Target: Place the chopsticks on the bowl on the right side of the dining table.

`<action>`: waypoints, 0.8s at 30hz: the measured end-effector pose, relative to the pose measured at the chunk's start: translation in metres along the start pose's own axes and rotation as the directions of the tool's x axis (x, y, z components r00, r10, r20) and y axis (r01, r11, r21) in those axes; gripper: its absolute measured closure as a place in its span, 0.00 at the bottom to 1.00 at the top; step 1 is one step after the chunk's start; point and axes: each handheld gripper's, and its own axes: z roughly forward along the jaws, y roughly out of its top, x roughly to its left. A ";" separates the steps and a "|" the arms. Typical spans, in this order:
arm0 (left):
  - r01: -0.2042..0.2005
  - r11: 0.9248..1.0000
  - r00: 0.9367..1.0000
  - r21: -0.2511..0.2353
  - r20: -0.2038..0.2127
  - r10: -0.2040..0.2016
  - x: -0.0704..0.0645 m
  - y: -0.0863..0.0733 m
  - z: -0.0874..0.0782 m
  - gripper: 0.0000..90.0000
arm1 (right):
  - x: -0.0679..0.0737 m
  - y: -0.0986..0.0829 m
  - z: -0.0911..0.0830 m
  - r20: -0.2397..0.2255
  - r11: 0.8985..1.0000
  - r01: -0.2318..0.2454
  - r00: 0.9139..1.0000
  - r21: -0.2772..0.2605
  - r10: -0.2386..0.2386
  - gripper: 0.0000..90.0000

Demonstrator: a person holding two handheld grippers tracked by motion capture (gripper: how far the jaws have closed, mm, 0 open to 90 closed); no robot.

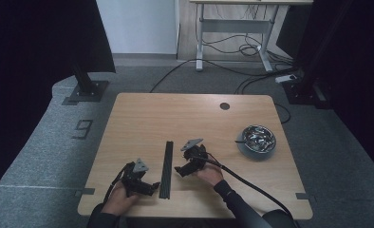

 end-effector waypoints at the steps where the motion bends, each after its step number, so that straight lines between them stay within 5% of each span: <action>1: 0.001 1.000 1.000 -0.001 0.000 -0.001 0.000 0.000 0.000 0.00 | 0.002 0.003 0.003 -0.005 1.000 0.005 1.000 -0.007 -0.005 0.02; 24: 0.003 1.000 1.000 -0.002 0.000 -0.003 0.000 0.000 0.000 0.00 | 0.013 0.021 0.025 0.050 0.999 0.030 0.998 0.022 -0.031 0.05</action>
